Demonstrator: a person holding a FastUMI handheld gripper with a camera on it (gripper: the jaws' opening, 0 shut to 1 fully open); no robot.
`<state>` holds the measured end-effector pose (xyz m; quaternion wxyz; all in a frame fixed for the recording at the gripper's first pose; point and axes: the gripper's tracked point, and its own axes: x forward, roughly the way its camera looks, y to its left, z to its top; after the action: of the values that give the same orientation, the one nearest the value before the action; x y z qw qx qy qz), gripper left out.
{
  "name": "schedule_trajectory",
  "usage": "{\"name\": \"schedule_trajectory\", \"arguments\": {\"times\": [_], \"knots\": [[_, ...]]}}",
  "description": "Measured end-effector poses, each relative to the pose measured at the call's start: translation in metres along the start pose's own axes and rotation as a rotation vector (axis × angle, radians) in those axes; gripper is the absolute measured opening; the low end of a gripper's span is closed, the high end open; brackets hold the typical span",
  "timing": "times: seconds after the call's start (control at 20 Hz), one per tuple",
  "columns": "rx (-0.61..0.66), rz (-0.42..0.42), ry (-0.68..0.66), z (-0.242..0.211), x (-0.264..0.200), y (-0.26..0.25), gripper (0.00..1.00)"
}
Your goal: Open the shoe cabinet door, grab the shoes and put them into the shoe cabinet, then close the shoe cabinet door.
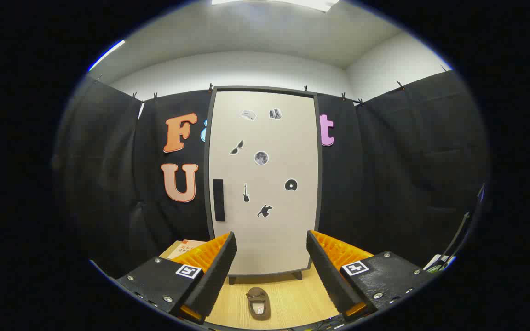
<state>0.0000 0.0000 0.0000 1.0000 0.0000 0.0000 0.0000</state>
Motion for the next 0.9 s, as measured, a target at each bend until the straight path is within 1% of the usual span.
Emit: {"name": "schedule_trajectory", "arguments": {"times": [0.3,0.9], "knots": [[-0.018,0.004,0.005,-0.002,0.015,0.003,0.96],[-0.008,0.021,0.004,-0.003,0.03,0.009,0.95]]}}
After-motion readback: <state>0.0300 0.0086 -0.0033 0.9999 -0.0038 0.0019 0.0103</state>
